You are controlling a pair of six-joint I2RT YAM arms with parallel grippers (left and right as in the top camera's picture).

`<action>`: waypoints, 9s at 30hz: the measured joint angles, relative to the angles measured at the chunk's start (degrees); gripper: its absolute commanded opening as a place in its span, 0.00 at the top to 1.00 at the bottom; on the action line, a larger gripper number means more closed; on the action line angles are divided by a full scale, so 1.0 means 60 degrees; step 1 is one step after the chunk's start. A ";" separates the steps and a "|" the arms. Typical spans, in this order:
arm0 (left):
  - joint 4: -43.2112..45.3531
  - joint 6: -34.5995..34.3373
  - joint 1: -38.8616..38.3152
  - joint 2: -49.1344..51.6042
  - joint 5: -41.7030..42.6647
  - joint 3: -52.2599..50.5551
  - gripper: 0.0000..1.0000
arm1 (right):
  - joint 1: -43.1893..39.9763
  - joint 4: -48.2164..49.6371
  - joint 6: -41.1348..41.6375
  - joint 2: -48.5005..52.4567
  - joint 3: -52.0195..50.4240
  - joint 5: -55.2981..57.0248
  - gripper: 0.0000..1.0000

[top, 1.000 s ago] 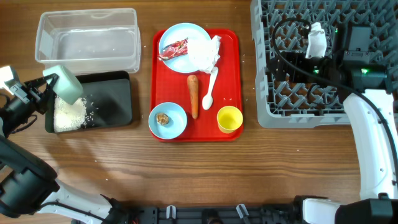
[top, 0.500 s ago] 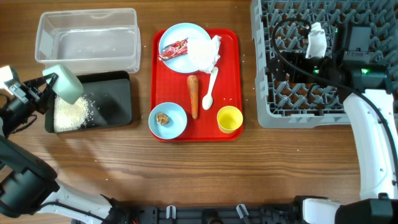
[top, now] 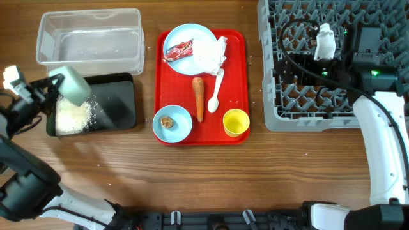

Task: Sort waste into correct bins and load items into the dishwasher rack
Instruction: 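Carry the green bowl left and tip rice onto the black tray, then return the green bowl to the red tray with the left gripper, then grasp the blue bowl with food scraps using the left gripper, then tip the blue bowl over the black tray to empty the scraps, then place the blue bowl back on the red tray with the left gripper, then grasp the orange carrot on the red tray with the left gripper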

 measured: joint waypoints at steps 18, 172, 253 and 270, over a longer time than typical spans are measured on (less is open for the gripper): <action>0.3603 -0.0211 -1.1100 -0.1614 -1.1289 0.0015 0.96 | 0.0000 0.0004 0.0029 0.0000 0.0000 0.0004 0.10; -0.1712 0.0703 -0.2200 0.0714 0.0011 0.0882 0.96 | 0.0000 -0.0222 0.0029 0.0171 0.0000 0.0251 0.08; 0.3552 -0.2131 -1.2746 0.0106 -1.4167 0.0470 0.34 | 0.0000 -0.0149 0.0033 0.0171 0.0000 0.0262 0.03; 0.3238 -0.2422 -1.2768 0.1042 -1.4764 0.0470 0.36 | 0.0000 -0.0142 0.0029 0.0171 0.0000 0.0262 0.00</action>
